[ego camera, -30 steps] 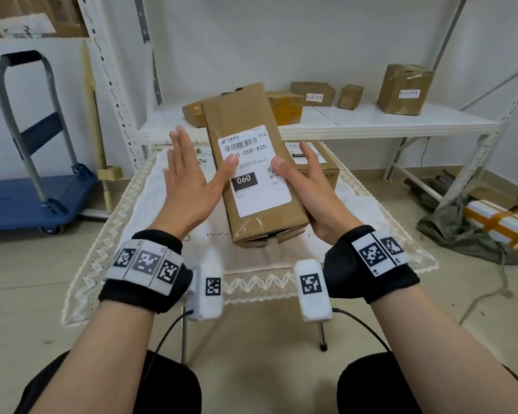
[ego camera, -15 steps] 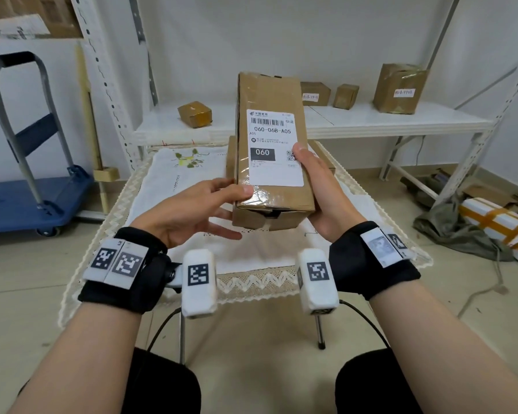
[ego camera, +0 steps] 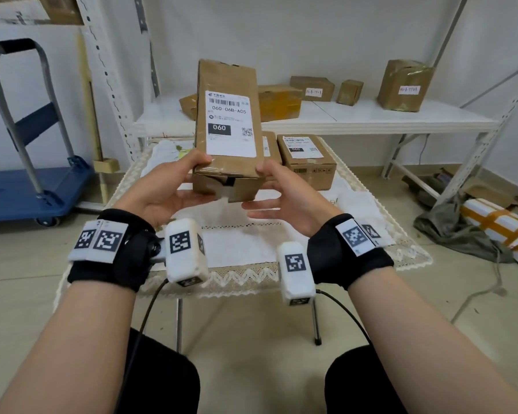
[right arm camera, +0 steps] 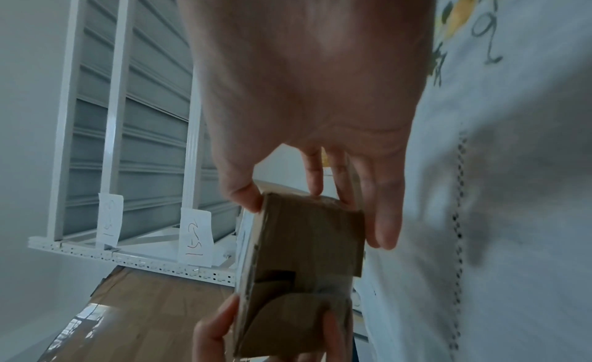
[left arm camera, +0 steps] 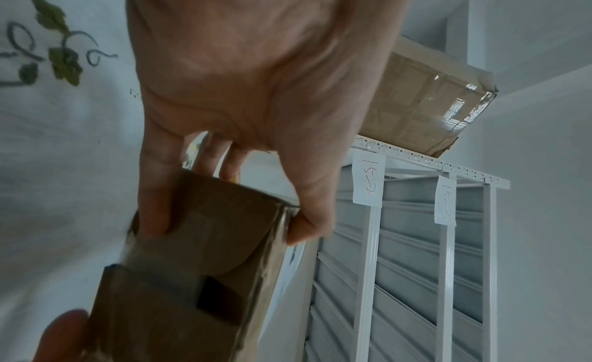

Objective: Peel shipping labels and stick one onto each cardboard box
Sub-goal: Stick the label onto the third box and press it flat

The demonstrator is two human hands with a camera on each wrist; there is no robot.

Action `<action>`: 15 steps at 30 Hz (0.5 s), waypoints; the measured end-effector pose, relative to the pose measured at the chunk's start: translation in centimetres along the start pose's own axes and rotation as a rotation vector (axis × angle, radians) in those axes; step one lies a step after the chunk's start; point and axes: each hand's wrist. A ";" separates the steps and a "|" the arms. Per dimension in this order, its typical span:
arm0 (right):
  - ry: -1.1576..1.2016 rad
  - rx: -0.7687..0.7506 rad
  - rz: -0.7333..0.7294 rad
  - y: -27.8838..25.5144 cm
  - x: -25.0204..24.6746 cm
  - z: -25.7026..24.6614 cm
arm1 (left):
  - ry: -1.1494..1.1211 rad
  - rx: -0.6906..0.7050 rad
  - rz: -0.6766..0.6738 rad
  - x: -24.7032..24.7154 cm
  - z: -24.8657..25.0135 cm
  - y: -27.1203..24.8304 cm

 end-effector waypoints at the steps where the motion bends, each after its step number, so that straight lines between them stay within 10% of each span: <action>1: 0.015 0.012 0.006 0.3 0.4 0.0 | -0.011 -0.003 0.023 0.0 -0.1 0.1; 15: 0.051 0.075 0.054 3.8 5.3 1.1 | -0.023 -0.077 0.221 -0.9 -0.3 2.6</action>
Point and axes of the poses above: each hand's wrist, its own y-axis towards the middle knuckle, its own x-axis out of the palm, z = x × y, and after that the axes turned 13 degrees about z, right-handed
